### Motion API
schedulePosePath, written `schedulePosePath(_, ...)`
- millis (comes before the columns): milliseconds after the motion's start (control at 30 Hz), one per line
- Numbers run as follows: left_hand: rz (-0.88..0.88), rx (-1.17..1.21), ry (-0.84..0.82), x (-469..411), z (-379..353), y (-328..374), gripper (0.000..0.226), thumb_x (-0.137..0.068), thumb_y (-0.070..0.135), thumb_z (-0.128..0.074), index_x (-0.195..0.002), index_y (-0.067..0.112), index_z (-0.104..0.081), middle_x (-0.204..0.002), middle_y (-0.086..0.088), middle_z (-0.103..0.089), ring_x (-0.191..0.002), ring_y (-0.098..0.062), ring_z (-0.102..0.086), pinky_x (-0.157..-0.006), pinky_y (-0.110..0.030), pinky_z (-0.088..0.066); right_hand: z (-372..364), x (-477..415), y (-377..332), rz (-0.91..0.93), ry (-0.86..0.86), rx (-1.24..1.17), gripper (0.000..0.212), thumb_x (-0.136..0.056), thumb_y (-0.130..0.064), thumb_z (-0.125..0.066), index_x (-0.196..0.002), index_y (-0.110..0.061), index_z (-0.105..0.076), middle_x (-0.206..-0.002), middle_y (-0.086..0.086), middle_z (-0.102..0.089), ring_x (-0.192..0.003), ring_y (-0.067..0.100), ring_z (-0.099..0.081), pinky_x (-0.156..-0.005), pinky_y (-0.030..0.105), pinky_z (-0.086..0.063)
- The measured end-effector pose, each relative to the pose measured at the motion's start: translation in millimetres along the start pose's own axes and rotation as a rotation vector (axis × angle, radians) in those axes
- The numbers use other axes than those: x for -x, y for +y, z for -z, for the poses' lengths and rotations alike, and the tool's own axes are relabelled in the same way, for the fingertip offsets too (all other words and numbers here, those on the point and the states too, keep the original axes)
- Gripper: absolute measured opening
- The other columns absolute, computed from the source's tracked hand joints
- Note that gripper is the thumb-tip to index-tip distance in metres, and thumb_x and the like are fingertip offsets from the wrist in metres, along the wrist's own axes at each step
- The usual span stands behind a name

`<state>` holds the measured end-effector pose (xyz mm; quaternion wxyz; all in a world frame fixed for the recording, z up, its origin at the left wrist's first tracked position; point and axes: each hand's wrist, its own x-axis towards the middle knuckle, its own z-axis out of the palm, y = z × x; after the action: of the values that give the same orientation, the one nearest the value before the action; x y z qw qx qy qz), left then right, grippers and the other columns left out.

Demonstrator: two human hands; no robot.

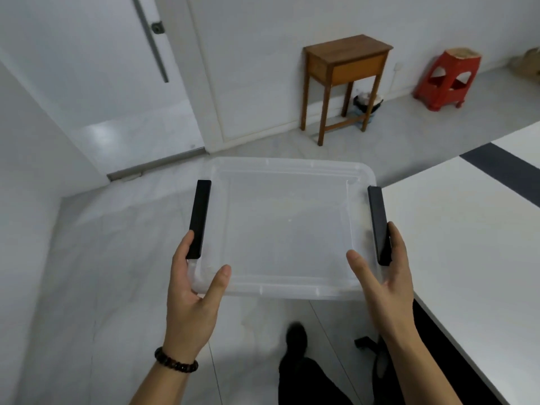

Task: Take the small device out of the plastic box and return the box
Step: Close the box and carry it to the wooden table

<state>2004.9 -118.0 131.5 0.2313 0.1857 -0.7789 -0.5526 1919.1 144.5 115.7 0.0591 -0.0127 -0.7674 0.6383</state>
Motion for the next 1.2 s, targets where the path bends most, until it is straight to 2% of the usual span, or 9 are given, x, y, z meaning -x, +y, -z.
schedulePosePath(133,-0.013,-0.01,-0.064,-132,-58,-21,0.075,-0.083,0.027,-0.072,-0.15,0.026,-0.036,-0.151,0.013,-0.044,-0.137,0.004,-0.04,-0.11,-0.017,-0.035,-47,-114,21,-0.021,0.068,-0.02,0.089,-0.077,-0.05,-0.067,-0.156,-0.033,-0.028,-0.133,-0.048,-0.032,-0.117,-0.036,-0.031,-0.091,-0.002,-0.026)
schedulePosePath(267,-0.03,-0.012,-0.076,-265,-108,-17,0.076,-0.084,0.028,-0.075,-0.149,0.03,-0.036,-0.151,0.015,-0.044,-0.138,0.0,-0.041,-0.111,-0.027,-0.036,-95,-246,18,-0.033,0.086,-0.039,0.086,-0.077,-0.049,-0.065,-0.154,-0.032,-0.03,-0.127,-0.049,-0.034,-0.106,-0.041,-0.033,-0.08,-0.01,-0.029)
schedulePosePath(400,-0.043,-0.021,-0.039,-380,-141,-10,0.076,-0.085,0.019,-0.072,-0.151,0.031,-0.034,-0.151,0.018,-0.042,-0.132,0.015,-0.039,-0.103,-0.008,-0.037,-140,-365,1,-0.009,0.063,-0.022,0.088,-0.078,-0.046,-0.068,-0.156,-0.031,-0.029,-0.141,-0.034,-0.038,-0.111,-0.04,-0.032,-0.082,-0.012,-0.029)
schedulePosePath(467,-0.032,-0.018,-0.033,-432,-157,-12,0.077,-0.086,0.017,-0.071,-0.151,0.029,-0.033,-0.15,0.019,-0.041,-0.128,0.021,-0.038,-0.099,-0.001,-0.035,-161,-419,-6,-0.009,0.057,-0.028,0.087,-0.079,-0.044,-0.069,-0.155,-0.032,-0.03,-0.14,-0.036,-0.037,-0.114,-0.037,-0.033,-0.084,-0.011,-0.029)
schedulePosePath(633,0.002,0.0,-0.058,-565,-216,-34,0.076,-0.086,0.016,-0.071,-0.151,0.027,-0.035,-0.149,0.026,-0.039,-0.129,0.023,-0.035,-0.111,-0.023,-0.032,-212,-552,5,-0.029,0.084,0.015,0.088,-0.078,-0.043,-0.07,-0.156,-0.03,-0.03,-0.147,-0.025,-0.04,-0.116,-0.036,-0.034,-0.085,-0.01,-0.03)
schedulePosePath(767,0.01,0.042,-0.097,-689,-276,-52,0.075,-0.085,0.012,-0.072,-0.149,0.027,-0.037,-0.147,0.022,-0.044,-0.129,0.02,-0.038,-0.11,-0.023,-0.034,-251,-666,17,-0.057,0.128,0.038,0.089,-0.078,-0.047,-0.069,-0.156,-0.032,-0.028,-0.153,-0.024,-0.036,-0.117,-0.035,-0.031,-0.086,-0.008,-0.029)
schedulePosePath(967,-0.06,0.072,-0.296,-864,-394,-26,0.077,-0.085,0.009,-0.072,-0.151,0.024,-0.034,-0.141,0.033,-0.038,-0.121,0.03,-0.036,-0.098,0.002,-0.032,-254,-824,7,-0.077,0.316,0.071,0.091,-0.078,-0.049,-0.067,-0.156,-0.033,-0.024,-0.148,-0.03,-0.031,-0.111,-0.041,-0.027,-0.084,-0.006,-0.028)
schedulePosePath(1067,-0.106,0.077,-0.395,-925,-459,-13,0.078,-0.085,0.008,-0.073,-0.151,0.022,-0.034,-0.143,0.03,-0.038,-0.123,0.028,-0.037,-0.098,0.003,-0.03,-241,-886,13,-0.087,0.42,0.087,0.091,-0.078,-0.048,-0.067,-0.157,-0.032,-0.024,-0.149,-0.029,-0.032,-0.114,-0.039,-0.028,-0.085,-0.007,-0.028)
schedulePosePath(1200,-0.124,0.053,-0.499,-1001,-558,-12,0.077,-0.084,0.011,-0.073,-0.15,0.024,-0.035,-0.146,0.022,-0.043,-0.129,0.02,-0.038,-0.1,0.001,-0.031,-222,-978,43,-0.116,0.525,0.076,0.09,-0.078,-0.047,-0.067,-0.157,-0.031,-0.026,-0.153,-0.024,-0.033,-0.132,-0.015,-0.033,-0.093,0.001,-0.025)
